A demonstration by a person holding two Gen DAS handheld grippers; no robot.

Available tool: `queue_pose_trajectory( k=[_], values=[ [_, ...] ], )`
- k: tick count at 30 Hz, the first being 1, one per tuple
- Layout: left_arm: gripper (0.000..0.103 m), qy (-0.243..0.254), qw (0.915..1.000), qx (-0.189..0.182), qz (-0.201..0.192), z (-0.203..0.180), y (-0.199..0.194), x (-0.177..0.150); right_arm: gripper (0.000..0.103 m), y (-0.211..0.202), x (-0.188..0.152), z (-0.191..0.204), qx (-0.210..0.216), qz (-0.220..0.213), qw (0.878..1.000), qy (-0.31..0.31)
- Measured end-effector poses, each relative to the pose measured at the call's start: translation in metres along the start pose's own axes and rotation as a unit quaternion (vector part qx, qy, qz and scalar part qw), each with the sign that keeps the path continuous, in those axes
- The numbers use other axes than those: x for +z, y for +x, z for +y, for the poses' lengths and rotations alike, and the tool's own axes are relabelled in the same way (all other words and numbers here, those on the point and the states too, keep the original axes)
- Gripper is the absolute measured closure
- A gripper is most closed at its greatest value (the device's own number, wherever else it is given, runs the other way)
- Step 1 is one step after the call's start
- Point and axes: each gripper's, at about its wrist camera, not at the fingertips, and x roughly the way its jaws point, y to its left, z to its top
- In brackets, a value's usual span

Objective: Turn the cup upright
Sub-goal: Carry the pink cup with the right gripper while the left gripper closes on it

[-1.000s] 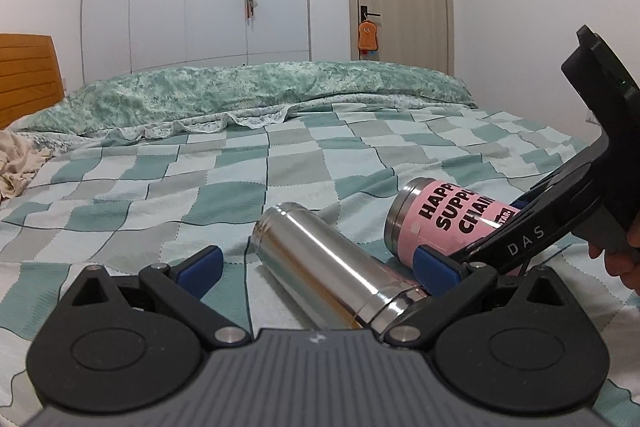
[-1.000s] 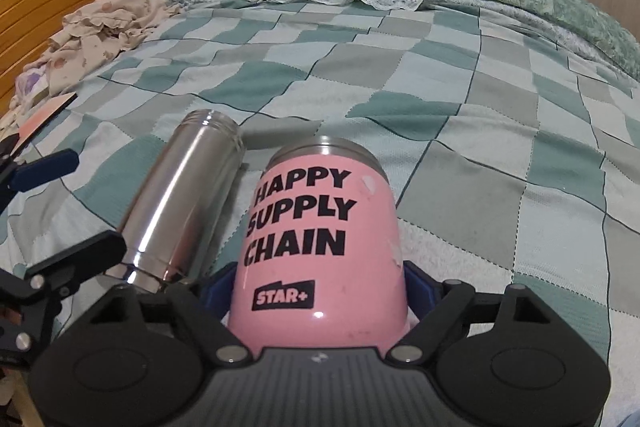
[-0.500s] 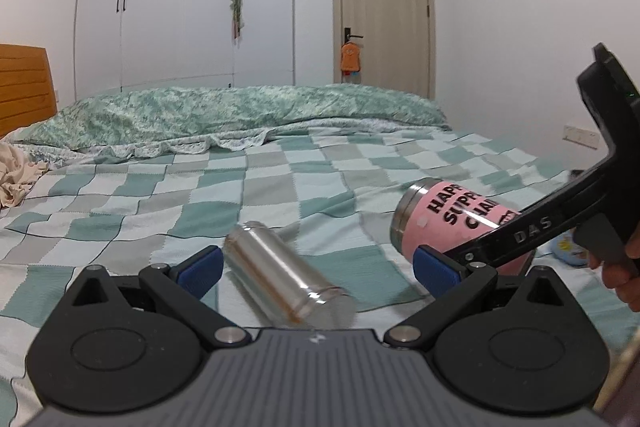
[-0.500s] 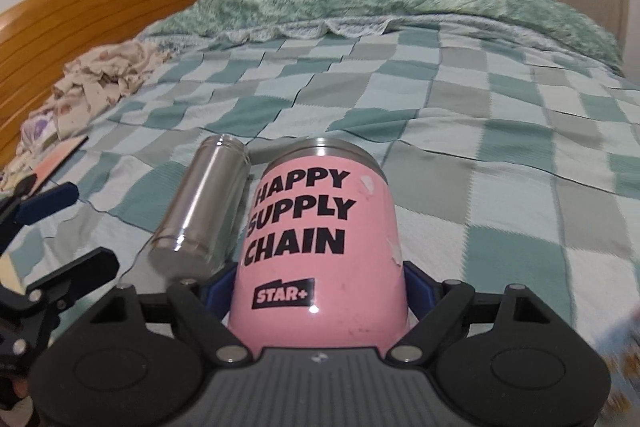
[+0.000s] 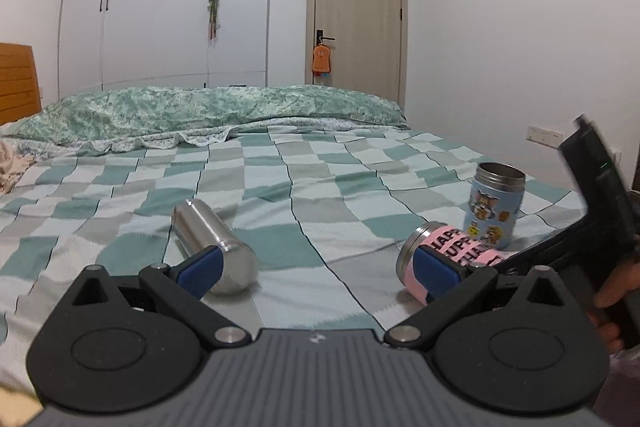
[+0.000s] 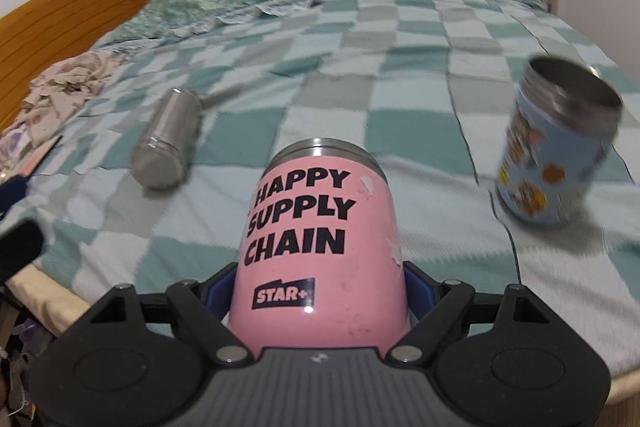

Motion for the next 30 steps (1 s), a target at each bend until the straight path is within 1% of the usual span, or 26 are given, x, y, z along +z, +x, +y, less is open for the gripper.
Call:
queue_pose_trajectory(
  k=[2, 9, 10, 12, 14, 18, 20, 27, 30],
  values=[
    [0.000, -0.006, 1.0000, 0.005, 0.004, -0.004, -0.006, -0.003, 0.020, 0.001, -0.003, 0.001, -0.002, -0.007, 1.000, 0.000],
    [0.000, -0.020, 0.9992, 0.032, 0.012, -0.015, -0.022, -0.010, 0.018, 0.001, 0.003, 0.002, 0.003, 0.000, 1.000, -0.010],
    [0.000, -0.022, 0.9990, 0.036, 0.015, -0.017, -0.022, -0.010, 0.017, -0.002, 0.003, 0.000, 0.008, -0.003, 1.000, -0.011],
    [0.000, -0.023, 0.9987, 0.042, 0.020, -0.020, -0.024, -0.010, 0.001, -0.012, 0.005, -0.005, 0.028, -0.018, 0.999, -0.011],
    [0.000, -0.022, 0.9984, 0.045, 0.025, -0.023, -0.023, -0.009, 0.000, -0.027, 0.005, -0.012, 0.039, -0.040, 0.998, -0.015],
    [0.000, -0.020, 0.9978, 0.049, 0.039, -0.036, -0.018, -0.007, 0.000, -0.057, 0.003, -0.037, 0.057, -0.083, 0.995, -0.024],
    [0.000, -0.019, 0.9974, 0.051, 0.046, -0.045, -0.012, -0.003, 0.000, -0.067, 0.000, -0.053, 0.057, -0.097, 0.993, -0.029],
    [0.000, -0.015, 0.9954, 0.057, 0.076, -0.086, 0.013, 0.010, 0.000, -0.087, -0.014, -0.103, 0.036, -0.139, 0.988, -0.065],
    [0.000, -0.021, 0.9939, 0.056, 0.093, -0.102, 0.026, 0.016, 0.000, -0.088, -0.018, -0.123, 0.026, -0.147, 0.986, -0.078]
  ],
)
